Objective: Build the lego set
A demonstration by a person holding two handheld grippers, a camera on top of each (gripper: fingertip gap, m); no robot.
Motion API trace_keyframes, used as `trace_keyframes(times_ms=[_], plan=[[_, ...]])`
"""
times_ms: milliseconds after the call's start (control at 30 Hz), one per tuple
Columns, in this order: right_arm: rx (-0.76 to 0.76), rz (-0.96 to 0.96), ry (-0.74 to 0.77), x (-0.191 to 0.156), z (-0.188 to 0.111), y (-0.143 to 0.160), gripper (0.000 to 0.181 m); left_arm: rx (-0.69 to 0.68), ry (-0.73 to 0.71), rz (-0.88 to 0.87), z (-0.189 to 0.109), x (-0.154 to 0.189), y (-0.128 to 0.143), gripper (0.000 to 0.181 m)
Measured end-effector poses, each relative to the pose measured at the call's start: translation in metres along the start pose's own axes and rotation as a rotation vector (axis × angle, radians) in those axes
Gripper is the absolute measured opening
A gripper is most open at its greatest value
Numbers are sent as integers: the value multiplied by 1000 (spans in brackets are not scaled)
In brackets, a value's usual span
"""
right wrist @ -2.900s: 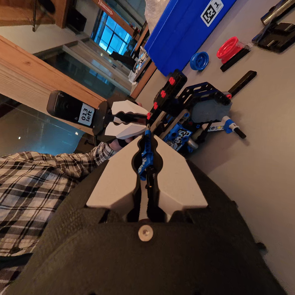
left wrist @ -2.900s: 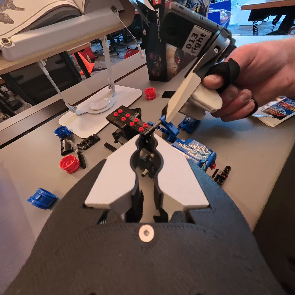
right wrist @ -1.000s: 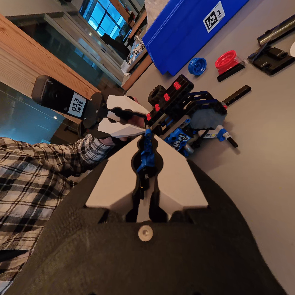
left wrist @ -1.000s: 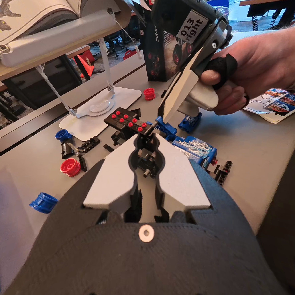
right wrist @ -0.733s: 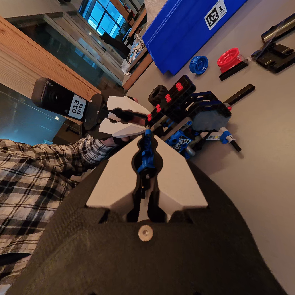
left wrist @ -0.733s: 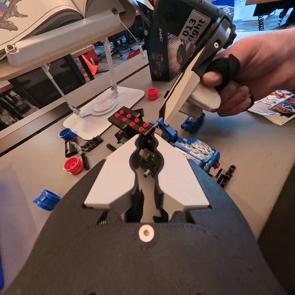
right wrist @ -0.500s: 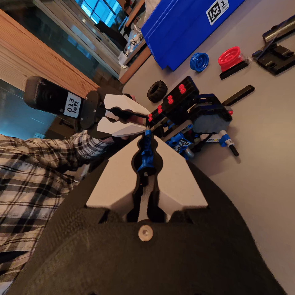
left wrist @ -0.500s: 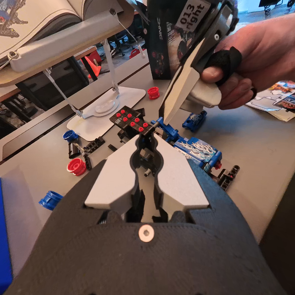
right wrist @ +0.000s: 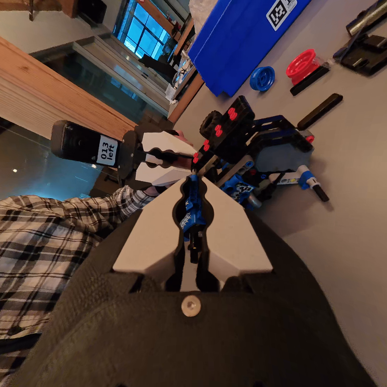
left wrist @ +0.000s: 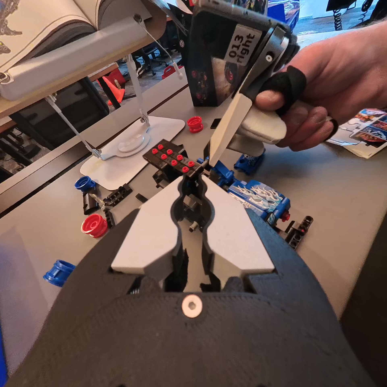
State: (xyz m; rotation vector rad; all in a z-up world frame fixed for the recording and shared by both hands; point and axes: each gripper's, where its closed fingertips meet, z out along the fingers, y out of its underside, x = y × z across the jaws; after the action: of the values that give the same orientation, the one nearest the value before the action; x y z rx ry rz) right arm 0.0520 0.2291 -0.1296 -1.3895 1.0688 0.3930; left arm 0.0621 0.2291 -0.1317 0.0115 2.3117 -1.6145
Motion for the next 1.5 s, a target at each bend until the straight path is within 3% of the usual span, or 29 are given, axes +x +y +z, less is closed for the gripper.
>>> trace_keyframes(times_ms=[233,467,533,867,1033,1133,1500], plan=[[51,154,-91,-1,-1,1,6,-5,-16,27,0,1,0,8],[-16,-95,41,1,-2,8,15,-6,0,52,0,0,0,10],[-11,-108,42,1,-2,8,9,-4,14,41,1,1,0,10],[29,188,-126,-7,-1,9,6,7,13,44,0,2,-2,10],[26,88,-57,-3,-1,9,7,5,19,48,1,3,-2,10],[6,21,-33,-4,-1,10,18,0,5,94,1,3,-3,11],[67,-7,-18,0,-9,0,6,15,77,77,3,1,-4,13]])
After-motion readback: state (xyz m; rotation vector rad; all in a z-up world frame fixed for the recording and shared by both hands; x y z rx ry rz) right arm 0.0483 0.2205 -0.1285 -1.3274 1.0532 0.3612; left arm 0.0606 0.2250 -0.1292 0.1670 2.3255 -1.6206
